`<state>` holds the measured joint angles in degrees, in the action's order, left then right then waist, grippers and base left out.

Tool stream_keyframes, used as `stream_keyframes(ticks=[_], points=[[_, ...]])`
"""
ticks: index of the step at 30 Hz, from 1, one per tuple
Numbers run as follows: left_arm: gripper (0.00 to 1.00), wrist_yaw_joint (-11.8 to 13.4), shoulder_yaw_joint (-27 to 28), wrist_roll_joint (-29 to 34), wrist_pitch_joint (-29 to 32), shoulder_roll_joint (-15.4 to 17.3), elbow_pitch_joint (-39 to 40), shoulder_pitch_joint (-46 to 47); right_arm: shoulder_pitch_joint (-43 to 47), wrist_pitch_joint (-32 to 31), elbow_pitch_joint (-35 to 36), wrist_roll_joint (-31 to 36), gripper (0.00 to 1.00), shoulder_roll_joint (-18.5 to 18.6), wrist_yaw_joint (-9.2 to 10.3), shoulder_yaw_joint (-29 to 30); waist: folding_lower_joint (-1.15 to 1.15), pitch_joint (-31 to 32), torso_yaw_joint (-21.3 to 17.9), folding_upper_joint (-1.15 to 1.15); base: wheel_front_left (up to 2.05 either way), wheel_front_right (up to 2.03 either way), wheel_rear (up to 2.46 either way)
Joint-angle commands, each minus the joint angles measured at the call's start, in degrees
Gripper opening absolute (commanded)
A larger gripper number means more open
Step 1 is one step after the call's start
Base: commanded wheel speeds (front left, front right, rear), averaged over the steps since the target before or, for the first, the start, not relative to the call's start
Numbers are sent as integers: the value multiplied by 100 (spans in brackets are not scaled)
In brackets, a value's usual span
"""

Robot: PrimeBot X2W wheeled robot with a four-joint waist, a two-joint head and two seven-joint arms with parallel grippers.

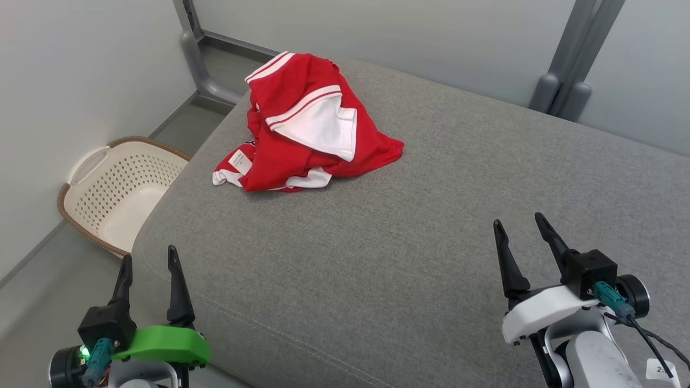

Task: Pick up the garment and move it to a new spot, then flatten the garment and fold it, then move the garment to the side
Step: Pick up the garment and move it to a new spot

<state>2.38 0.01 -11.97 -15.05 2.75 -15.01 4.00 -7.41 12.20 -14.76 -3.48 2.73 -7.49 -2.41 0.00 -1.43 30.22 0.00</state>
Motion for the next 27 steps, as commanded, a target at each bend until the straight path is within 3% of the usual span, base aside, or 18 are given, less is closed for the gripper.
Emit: stream_keyframes(ticks=[1, 13, 19, 27], points=[[100, 36, 34, -70, -20, 25, 61, -88, -44, -3, -28, 20, 100, 28, -1, -5, 0, -56, 57, 0, 0, 0, 0], [100, -89, -95, -50, -20, 25, -220, 290, 86, -27, -1, 117, 100, 25, -1, 61, 0, -127, 38, 0, 0, 0, 0], [100, -374, -213, -350, 79, 27, -1188, 1284, 165, -107, 207, 199, 100, 24, -1, 157, 0, -290, -80, 0, 0, 0, 0], [100, -679, -110, -1112, 637, 35, -2574, 3008, -52, -402, 653, 432, 100, 29, -1, -102, 0, -901, -714, 0, 0, 0, 0]])
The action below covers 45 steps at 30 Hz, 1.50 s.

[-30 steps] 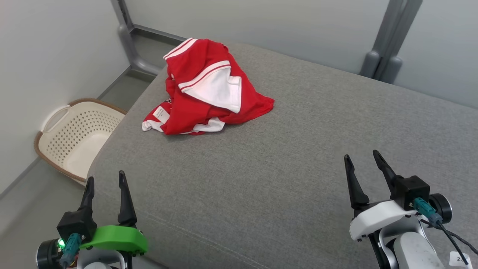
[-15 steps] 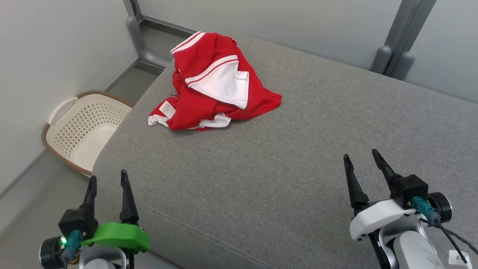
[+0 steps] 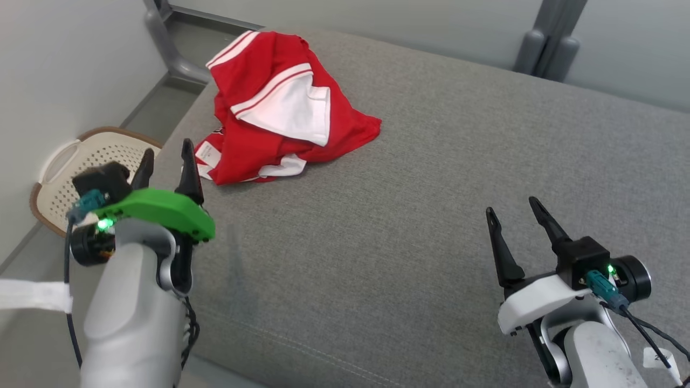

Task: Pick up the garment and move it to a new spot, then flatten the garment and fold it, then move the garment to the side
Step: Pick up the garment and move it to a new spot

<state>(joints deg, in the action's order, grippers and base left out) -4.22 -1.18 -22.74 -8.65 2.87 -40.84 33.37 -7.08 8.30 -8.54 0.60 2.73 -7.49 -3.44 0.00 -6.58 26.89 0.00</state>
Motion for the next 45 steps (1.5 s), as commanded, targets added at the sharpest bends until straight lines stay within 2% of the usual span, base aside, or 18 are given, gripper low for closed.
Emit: stream_keyframes(ticks=[1, 9, 13, 18, 24, 25, 26, 34, 41, 45], points=[[100, -51, 32, -115, 77, 28, -152, 295, -127, -54, 108, 89, 100, 28, -1, -33, 0, -517, -486, 0, 0, 0, 0], [100, -129, 406, -672, 701, 351, -1115, 1601, -445, -359, 672, 399, 100, 29, -1, -333, 0, -1503, -1281, 0, 0, 0, 0], [100, 28, 474, -651, 959, 812, -1571, 2121, -569, -429, 938, 529, 100, 33, -1, -506, 0, -1986, -1709, 0, 0, 0, 0], [100, 97, 567, -726, 1091, 1124, -1818, 2425, -641, -435, 1029, 549, 100, 74, -1, -425, 0, -2356, -1957, 0, 0, 0, 0], [100, 383, 567, -619, 1055, 1408, -2072, 2574, -671, -347, 1059, 486, 100, 56, -1, -386, 0, -2513, -2134, 0, 0, 0, 0], [47, 391, 574, -622, 973, 1425, -2068, 2583, -674, -326, 1044, 473, 100, 54, -1, -367, 0, -2518, -2132, 0, 0, 0, 0], [0, 357, 558, -611, 917, 1437, -2051, 2587, -673, -310, 1025, 468, 100, 49, -1, -346, 0, -2513, -2123, 0, 0, 0, 0], [0, 93, 307, -394, 605, 1673, -1931, 2751, -692, -134, 694, 322, 100, 28, -1, -390, 0, -2054, -1982, 0, 0, 0, 0], [0, -129, 15, -252, 532, 1914, -1378, 3088, -517, 192, 143, -154, 100, 20, -1, -453, 0, -1067, -1982, 0, 0, 0, 0], [0, -190, -227, -121, 652, 1884, -937, 3247, -418, 342, -114, -406, 100, 19, -1, -516, 0, -604, -2104, 0, 0, 0, 0]])
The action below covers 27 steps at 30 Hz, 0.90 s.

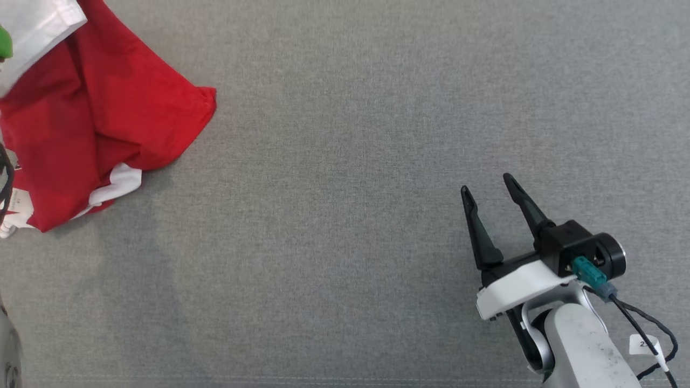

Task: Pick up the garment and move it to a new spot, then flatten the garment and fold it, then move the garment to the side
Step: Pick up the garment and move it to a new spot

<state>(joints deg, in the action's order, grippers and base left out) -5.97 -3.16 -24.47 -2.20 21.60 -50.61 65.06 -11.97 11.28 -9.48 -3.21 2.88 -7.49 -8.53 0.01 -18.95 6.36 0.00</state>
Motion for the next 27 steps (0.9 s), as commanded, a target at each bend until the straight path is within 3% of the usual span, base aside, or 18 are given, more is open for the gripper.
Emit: stream_keyframes(ticks=[1, 7, 14, 20, 27], points=[[0, -26, -92, 87, 46, -11, 143, 99, 95, 74, -73, -85, 100, 3, -1, -32, -1, 733, -90, 0, 0, 0, 0], [0, -92, -471, 124, 345, -252, 871, 269, 246, 218, -343, -392, 100, 4, -1, -174, -1, 1240, -524, 0, 0, 0, 0], [0, -104, -776, -36, 587, -725, 1621, 444, 375, 271, -474, -468, 100, 6, -1, -249, -1, 1455, -1332, 0, 0, 0, 0], [0, -114, -994, -290, 661, -1323, 1998, 205, 372, 283, -440, -475, 100, 6, -1, -195, -1, 1330, -2050, 0, 0, 0, 0], [0, -120, -1510, -498, 608, -1764, 1956, -307, 288, 304, -388, -586, 100, 1, -1, -207, -1, 920, -2655, 0, 0, 0, 0]])
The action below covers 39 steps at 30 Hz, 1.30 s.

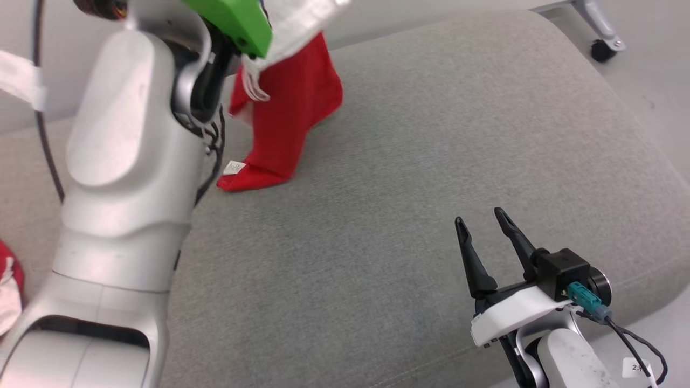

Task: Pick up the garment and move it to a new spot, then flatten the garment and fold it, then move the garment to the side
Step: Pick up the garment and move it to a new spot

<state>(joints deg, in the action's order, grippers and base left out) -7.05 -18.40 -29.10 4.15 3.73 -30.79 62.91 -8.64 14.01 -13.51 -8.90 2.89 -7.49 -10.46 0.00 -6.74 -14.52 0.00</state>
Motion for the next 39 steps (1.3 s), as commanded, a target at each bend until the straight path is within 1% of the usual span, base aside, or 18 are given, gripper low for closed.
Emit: stream_keyframes(ticks=[1, 5, 8, 12, 14, 15, 16, 19, 22, 24, 25, 28, 30, 32, 36, 39], points=[[0, -12, -83, -111, -60, -6, -94, -214, -73, 38, 11, -42, 100, -1, -1, -18, 0, -370, -631, 0, 0, 0, 0], [0, 69, -333, -327, -245, -54, -462, -713, -155, 74, 0, -155, 100, -2, -1, -63, 0, -592, -782, 0, 0, 0, 0], [0, 168, -472, -353, -431, -59, -796, -1047, -189, 87, -16, -198, 100, -2, -1, -58, 0, -692, -781, 0, 0, 0, 0], [0, 255, -592, -273, -703, -57, -1286, -1472, -243, 109, -41, -186, 100, -2, -1, -5, 0, -740, -600, 0, 0, 0, 0], [0, 217, -640, -315, -804, -59, -1468, -1642, -243, 113, -63, -157, 100, -2, -1, 24, 0, -717, -466, 0, 0, 0, 0], [94, 198, -663, -349, -856, -61, -1525, -1701, -236, 115, -69, -149, 100, -1, -1, 49, 0, -700, -399, 0, 0, 0, 0], [100, 176, -676, -397, -927, -66, -1569, -1766, -231, 118, -78, -137, 100, 2, -1, 70, 0, -675, -316, 0, 0, 0, 0], [100, 101, -725, -579, -1119, -70, -1598, -1968, -205, 122, -92, -74, 100, 4, -1, 162, 0, -563, -96, 0, 0, 0, 0], [100, 48, -759, -660, -1547, -69, -1438, -2218, -123, 124, -74, 31, 100, 6, -1, 333, 0, -400, 155, 0, 0, 0, 0], [100, 32, -685, -685, -1752, -31, -1293, -2399, -67, 111, -53, 88, 100, 5, -1, 431, 0, -309, 287, 0, 0, 0, 0], [100, 26, -604, -616, -1890, 67, -1026, -2664, -9, 85, -2, 166, 100, 6, -1, 571, 0, -202, 456, 0, 0, 0, 0], [100, 144, -321, -535, -1934, 144, -554, -3103, 77, 23, 74, 277, 100, 4, -1, 742, 0, -83, 659, 0, 0, 0, 0], [100, 237, 20, -377, -1937, 191, 28, -3414, 126, -22, 157, 361, 100, 5, -1, 845, 0, -24, 788, 0, 0, 0, 0], [100, 270, 303, -149, -1929, 198, 576, -3852, 169, -72, 226, 454, 100, 4, -1, 925, 0, 26, 901, 0, 0, 0, 0], [100, 199, 819, 392, -1930, 130, 1427, -4715, 256, -161, 364, 644, 100, 6, -1, 1054, 0, 160, 1096, 0, 0, 0, 0], [100, 149, 1012, 616, -1930, 83, 1591, -5139, 281, -197, 382, 726, 100, 6, -1, 1147, 0, 268, 1166, 0, 0, 0, 0]])
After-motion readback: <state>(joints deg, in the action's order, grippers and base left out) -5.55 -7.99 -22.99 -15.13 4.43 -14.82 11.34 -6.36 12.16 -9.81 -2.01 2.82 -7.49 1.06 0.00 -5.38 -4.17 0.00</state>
